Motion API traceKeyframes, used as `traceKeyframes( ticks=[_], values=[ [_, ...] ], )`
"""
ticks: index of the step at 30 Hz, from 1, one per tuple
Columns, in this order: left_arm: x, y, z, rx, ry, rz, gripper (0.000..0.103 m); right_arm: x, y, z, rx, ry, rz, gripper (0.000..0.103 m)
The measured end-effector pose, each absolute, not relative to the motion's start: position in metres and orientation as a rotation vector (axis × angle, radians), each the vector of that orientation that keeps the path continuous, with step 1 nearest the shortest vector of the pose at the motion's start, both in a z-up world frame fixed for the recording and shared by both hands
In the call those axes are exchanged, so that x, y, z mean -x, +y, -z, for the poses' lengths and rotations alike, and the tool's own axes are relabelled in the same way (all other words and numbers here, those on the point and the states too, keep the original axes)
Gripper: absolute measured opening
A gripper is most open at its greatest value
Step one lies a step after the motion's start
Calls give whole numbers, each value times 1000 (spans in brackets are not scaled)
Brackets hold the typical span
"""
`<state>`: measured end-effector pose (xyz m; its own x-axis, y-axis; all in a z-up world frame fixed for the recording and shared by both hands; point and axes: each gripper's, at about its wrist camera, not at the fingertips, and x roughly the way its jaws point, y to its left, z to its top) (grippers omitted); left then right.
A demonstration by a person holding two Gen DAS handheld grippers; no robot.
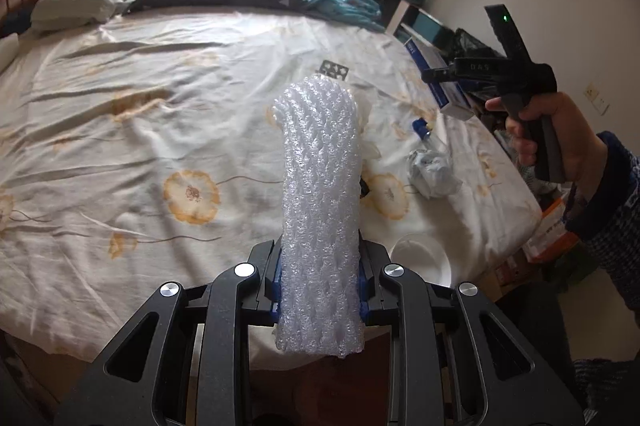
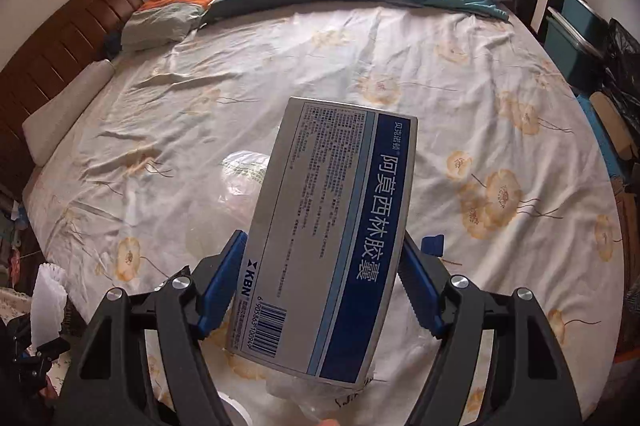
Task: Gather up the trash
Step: 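Carry the foam sleeve and medicine box to the wastebasket and open both tools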
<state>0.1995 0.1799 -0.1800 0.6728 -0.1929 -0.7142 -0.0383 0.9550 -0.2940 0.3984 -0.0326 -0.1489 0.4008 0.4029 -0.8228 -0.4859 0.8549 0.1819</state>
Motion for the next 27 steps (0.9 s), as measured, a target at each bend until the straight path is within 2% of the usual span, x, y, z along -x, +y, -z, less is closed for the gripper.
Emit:
traceKeyframes(
  ticks=[7, 13, 20, 27],
  values=[
    [-156, 145, 137, 269, 775, 137, 25, -318, -57, 91, 105, 866, -692, 73],
    [-122, 117, 122, 265, 755, 175, 26, -234, -82, 67, 111, 789, -812, 73],
    [-92, 84, 132, 245, 800, 212, 26, -161, -100, 75, 157, 789, -911, 73],
    [-71, 66, 167, 238, 897, 220, 26, -118, -105, 110, 210, 847, -960, 73]
  ],
)
